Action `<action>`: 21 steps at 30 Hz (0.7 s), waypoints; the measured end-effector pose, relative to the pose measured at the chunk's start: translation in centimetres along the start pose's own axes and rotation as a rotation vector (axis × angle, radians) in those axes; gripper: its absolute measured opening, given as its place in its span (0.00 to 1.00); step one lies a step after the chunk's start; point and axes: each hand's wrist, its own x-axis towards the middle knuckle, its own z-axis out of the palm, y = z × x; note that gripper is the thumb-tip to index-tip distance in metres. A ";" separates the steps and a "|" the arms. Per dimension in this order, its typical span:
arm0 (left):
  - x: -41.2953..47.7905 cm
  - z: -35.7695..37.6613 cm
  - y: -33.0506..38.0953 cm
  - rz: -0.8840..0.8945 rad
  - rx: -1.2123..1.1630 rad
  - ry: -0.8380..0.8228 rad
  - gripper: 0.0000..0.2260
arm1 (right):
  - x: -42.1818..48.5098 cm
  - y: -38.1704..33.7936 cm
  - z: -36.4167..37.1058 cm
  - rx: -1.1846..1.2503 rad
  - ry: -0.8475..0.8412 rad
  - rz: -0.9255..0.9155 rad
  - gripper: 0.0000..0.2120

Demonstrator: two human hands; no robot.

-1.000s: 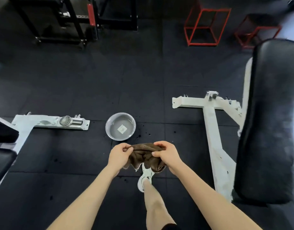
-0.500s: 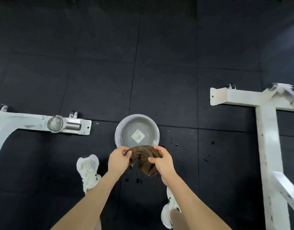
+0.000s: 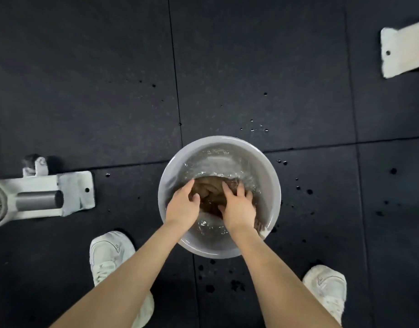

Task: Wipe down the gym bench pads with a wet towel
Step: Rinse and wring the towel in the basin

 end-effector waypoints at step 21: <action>-2.8 1.9 6.3 -0.388 -0.490 0.077 0.17 | -5.9 -3.5 -4.1 2.004 -0.082 0.554 0.25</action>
